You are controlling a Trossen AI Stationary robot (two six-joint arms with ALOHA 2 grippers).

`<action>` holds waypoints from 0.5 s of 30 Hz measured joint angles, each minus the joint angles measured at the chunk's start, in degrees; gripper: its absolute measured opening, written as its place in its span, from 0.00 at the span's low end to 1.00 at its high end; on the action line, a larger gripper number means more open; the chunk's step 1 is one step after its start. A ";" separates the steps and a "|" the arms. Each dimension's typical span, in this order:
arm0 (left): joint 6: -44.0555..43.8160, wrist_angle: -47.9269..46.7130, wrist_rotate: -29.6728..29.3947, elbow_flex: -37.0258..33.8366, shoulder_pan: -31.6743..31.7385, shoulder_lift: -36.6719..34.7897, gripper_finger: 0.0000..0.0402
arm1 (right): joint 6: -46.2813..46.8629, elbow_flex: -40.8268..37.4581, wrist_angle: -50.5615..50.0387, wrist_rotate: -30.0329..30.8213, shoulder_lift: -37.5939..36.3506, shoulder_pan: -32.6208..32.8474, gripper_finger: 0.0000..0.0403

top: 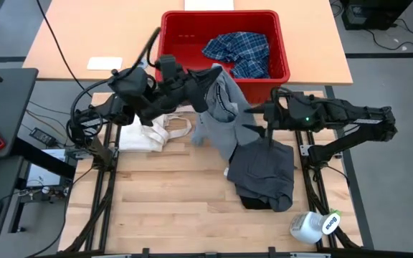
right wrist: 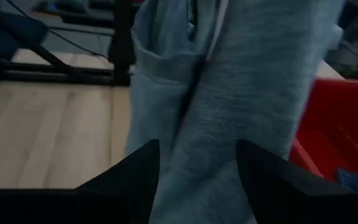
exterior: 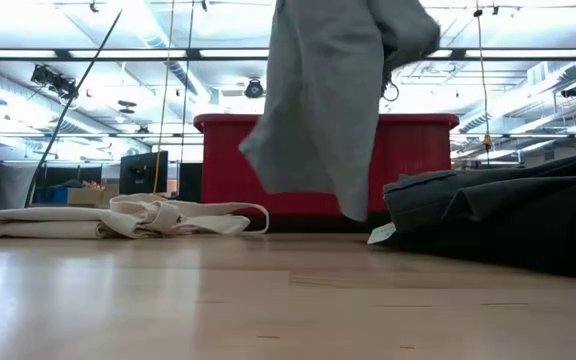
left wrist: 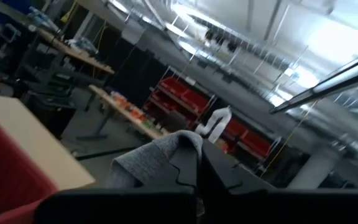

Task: Fold Laundry from Bin
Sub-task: Fold the gray shirt

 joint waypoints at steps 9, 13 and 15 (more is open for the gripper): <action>-0.07 2.13 -0.21 0.02 1.05 0.09 0.02 | 3.19 0.00 4.17 -10.85 1.42 -0.80 0.55; 0.01 2.63 -2.68 0.02 1.02 0.09 0.02 | 3.89 0.00 5.83 -13.06 0.92 1.14 0.55; 0.04 3.01 -3.61 0.02 1.01 0.09 0.02 | 4.45 0.00 7.65 -15.97 0.82 2.10 0.55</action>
